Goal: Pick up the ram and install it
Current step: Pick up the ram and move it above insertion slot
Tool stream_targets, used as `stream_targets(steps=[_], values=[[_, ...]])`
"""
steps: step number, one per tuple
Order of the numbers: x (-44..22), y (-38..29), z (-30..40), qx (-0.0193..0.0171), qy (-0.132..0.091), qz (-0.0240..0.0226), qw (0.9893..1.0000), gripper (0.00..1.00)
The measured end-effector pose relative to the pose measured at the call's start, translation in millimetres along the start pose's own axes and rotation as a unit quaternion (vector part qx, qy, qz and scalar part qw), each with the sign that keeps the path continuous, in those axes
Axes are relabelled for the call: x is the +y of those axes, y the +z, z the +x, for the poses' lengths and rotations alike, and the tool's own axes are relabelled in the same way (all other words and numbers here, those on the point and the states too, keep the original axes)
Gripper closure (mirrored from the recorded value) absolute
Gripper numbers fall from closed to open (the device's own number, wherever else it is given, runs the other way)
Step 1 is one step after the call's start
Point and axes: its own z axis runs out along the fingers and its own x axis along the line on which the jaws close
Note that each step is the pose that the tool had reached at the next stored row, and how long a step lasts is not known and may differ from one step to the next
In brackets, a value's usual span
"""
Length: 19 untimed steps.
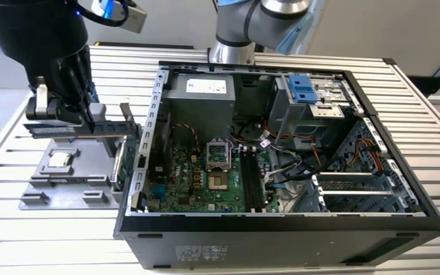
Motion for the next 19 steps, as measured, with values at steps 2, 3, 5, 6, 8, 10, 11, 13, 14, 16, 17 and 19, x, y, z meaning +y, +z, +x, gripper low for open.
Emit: stream_targets(steps=[2, 3, 5, 6, 8, 10, 11, 13, 14, 16, 17, 19], values=[[-2.7, -0.1, 0.2, 0.0000, 0.000, -0.0001, 1.0000, 1.00], [-4.1, -0.1, 0.3, 0.0000, 0.000, -0.0001, 1.0000, 1.00], [-7.0, -0.2, 0.4, 0.0000, 0.000, -0.0001, 1.0000, 1.00], [-8.4, -0.2, 0.5, 0.0000, 0.000, -0.0001, 1.0000, 1.00], [-12.7, -0.3, 0.8, 0.0000, 0.000, -0.0002, 1.0000, 1.00], [-15.5, -0.3, 0.9, 0.0000, 0.000, -0.0002, 1.0000, 1.00], [-16.9, -0.4, 1.0, 0.0000, 0.000, -0.0002, 1.0000, 1.00], [-19.9, -0.5, 1.2, 0.0000, 0.000, -0.0003, 1.0000, 1.00], [-21.4, -0.5, 1.3, 0.0000, 0.000, -0.0003, 1.0000, 1.00], [-24.3, -0.6, 1.4, 0.0000, 0.000, -0.0004, 1.0000, 1.00], [-25.8, -0.6, 1.5, 0.0000, 0.000, -0.0004, 1.0000, 1.00], [-28.8, -0.7, 1.7, 0.0000, 0.000, -0.0005, 1.0000, 1.00]])
